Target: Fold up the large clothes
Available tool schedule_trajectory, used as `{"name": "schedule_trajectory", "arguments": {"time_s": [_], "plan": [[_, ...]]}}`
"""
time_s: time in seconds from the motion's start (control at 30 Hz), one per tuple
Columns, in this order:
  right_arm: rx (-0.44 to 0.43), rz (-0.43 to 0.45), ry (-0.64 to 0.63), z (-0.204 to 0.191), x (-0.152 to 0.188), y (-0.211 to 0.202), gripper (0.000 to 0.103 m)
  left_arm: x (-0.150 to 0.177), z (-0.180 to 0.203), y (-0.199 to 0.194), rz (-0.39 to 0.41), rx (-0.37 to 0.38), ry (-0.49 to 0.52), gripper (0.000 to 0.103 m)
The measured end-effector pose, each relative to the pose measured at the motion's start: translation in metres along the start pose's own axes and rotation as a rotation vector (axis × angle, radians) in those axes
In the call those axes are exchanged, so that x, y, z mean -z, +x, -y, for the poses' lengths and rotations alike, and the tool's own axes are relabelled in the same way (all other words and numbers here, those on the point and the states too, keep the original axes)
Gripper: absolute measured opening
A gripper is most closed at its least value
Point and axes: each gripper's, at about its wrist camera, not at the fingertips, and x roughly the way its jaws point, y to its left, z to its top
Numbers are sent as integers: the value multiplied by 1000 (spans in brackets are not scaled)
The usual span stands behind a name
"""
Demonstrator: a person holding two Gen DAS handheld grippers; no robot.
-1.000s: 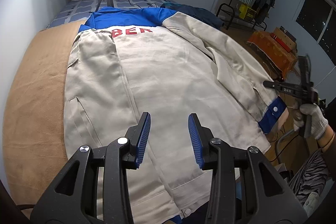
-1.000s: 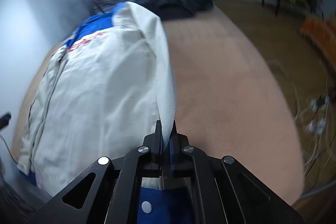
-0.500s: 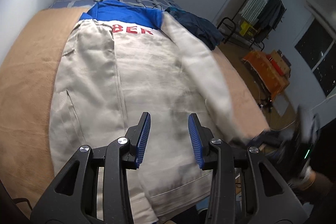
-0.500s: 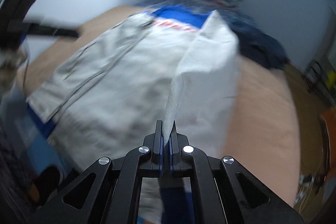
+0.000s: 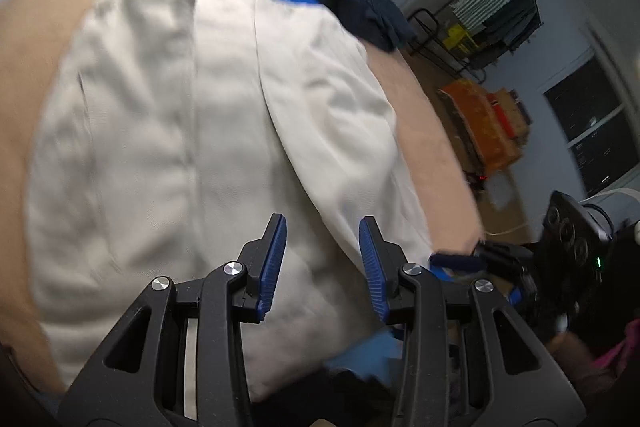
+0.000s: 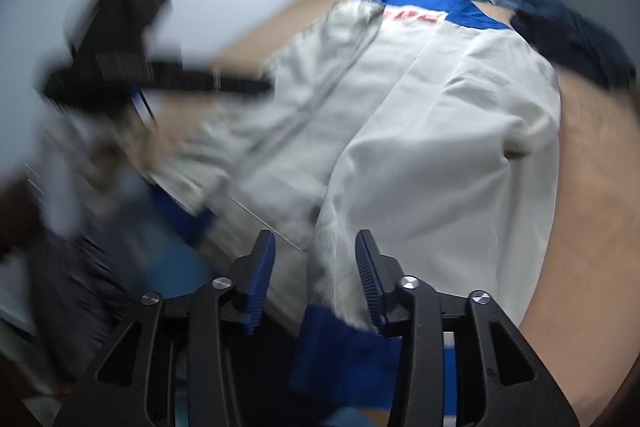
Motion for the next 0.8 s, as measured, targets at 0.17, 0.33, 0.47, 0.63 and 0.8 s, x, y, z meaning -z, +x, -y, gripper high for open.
{"name": "schedule_trajectory", "arguments": {"time_s": [0.17,0.33,0.47,0.63,0.8], "plan": [[-65,130,234,56,10,-36,41,15,1,24,-92,82,-94,47],[17,136,371,95,9,-33,41,22,17,54,-162,80,-83,47],[67,37,402,112,15,-7,41,26,28,76,-186,-5,-17,37],[31,-39,436,123,28,17,41,30,25,86,-202,-54,13,12],[-80,-50,459,122,30,23,24,33,25,92,-213,-86,46,9]]}}
